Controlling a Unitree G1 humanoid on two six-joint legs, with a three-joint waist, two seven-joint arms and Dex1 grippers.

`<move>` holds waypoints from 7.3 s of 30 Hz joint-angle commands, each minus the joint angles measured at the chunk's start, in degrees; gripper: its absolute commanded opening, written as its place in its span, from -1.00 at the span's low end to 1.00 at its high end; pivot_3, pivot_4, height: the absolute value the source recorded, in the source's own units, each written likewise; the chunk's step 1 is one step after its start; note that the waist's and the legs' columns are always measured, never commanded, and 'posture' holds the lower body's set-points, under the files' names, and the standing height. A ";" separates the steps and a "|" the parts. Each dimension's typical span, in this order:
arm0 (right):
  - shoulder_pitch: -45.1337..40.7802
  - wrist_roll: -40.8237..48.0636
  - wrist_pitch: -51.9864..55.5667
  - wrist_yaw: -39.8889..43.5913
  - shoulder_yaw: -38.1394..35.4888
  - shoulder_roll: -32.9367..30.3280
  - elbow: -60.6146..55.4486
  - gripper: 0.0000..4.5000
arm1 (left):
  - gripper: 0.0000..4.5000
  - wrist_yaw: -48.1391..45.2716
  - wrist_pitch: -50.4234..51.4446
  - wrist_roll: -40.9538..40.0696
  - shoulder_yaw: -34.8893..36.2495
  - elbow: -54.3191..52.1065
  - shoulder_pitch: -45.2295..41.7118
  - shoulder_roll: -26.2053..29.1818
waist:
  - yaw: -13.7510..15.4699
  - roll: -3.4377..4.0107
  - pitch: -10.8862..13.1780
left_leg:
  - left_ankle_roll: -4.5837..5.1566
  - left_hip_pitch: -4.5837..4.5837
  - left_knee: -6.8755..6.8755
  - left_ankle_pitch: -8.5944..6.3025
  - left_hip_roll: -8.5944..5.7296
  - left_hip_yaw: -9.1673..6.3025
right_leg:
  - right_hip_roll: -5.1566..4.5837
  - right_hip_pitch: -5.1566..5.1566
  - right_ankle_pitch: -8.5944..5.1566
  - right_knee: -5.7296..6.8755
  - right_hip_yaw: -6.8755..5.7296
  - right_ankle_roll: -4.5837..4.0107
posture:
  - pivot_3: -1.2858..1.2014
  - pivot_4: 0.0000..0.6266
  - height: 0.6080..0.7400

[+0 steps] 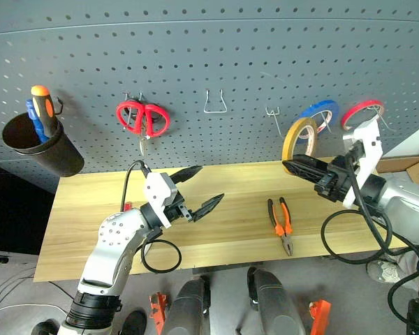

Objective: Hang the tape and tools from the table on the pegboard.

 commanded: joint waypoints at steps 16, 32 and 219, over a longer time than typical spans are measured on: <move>-9.94 -22.67 -10.00 6.83 20.09 5.61 14.97 -0.96 | 1.00 3.20 0.60 -0.32 2.89 -5.38 4.77 1.32 | 0.29 -0.04 -1.60 | -0.03 0.13 0.03 0.05 -0.06 -0.01 | 0.00 0.01 0.04 0.20 0.03 -0.06 | -0.07 -0.27 1.00; -14.77 -38.14 -14.83 8.61 22.99 12.13 29.48 -0.22 | 1.00 5.46 2.78 -0.60 4.44 -8.57 6.86 1.78 | 1.12 -0.23 -1.80 | -0.18 0.43 0.06 0.15 -0.18 -0.01 | -0.04 0.05 0.04 0.69 0.10 -0.08 | -0.04 -0.23 1.00; -8.98 -31.38 -32.79 14.28 7.91 8.96 0.77 0.04 | 1.00 16.96 0.15 0.85 6.67 -17.50 11.61 -4.92 | 3.25 -0.57 -0.58 | -0.53 -0.52 0.02 0.86 -0.17 0.06 | -0.09 -1.22 0.56 1.03 -0.02 -0.52 | 0.03 -0.14 1.00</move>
